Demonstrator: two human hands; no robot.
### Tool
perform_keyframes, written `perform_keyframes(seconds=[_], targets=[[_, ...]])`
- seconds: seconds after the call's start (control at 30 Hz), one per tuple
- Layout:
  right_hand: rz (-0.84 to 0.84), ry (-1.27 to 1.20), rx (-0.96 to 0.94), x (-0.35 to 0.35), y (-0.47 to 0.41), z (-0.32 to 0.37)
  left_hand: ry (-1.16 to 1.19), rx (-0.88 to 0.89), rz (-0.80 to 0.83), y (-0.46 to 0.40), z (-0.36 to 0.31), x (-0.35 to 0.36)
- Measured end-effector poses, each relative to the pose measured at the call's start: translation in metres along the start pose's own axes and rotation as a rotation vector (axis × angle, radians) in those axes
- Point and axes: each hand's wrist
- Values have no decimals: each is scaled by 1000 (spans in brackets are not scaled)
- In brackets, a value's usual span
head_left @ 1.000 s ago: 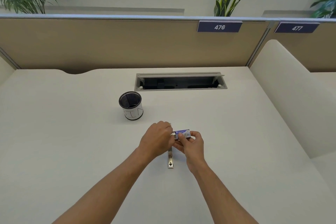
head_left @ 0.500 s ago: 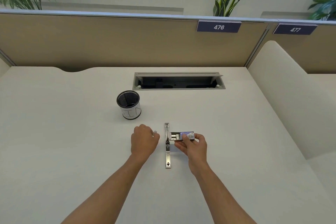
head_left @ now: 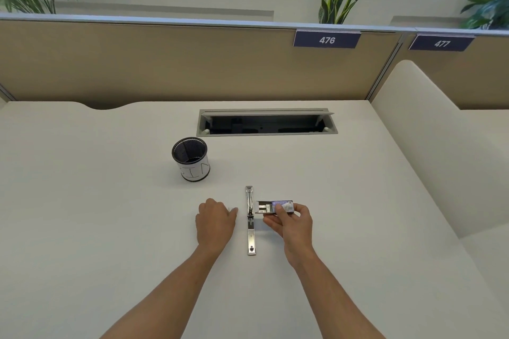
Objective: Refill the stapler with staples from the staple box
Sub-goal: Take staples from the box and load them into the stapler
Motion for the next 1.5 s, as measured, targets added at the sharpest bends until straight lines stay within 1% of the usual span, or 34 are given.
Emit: perform_keyframes(seconds=[0.1,0.17,0.2,0.27,0.33,0.47,0.57,0.67,0.77,0.9,1.1,1.2,1.37,1.5], targets=[[5,-7,3,1,0,0,167,38,-69,1,6,1],[3,-11,7,1,0,-1,297,123,-143,5,9,-2],[3,-12,10,2,1,-1,355,164,-153,8,9,-5],[7,-8,20,4,2,-2,484,226,-101,12,8,-11],[14,0,30,5,3,-3,592,258,-7,17,3,-15],[47,12,44,7,5,-2,769,200,158,22,-10,-20],[62,41,54,8,7,0,851,114,164,23,-16,-24],[80,65,44,6,6,2,938,80,186,22,-18,-27],[93,105,34,5,6,2,970,93,224,22,-20,-29],[156,155,25,10,10,-5,943,117,267,24,-25,-27],[223,166,41,10,14,-5,1050,98,323,25,-22,-30],[286,182,73,7,14,-4,1064,140,381,26,-19,-32],[468,191,124,3,17,-2,1121,187,514,26,-16,-38],[488,221,89,-3,12,0,1138,165,551,24,-15,-39]])
Point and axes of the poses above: each hand's wrist, its own y-axis away from the middle knuckle, its own x-axis out of the palm, z = x × y, and after that the axes turned 8 degrees about -y, right-handed
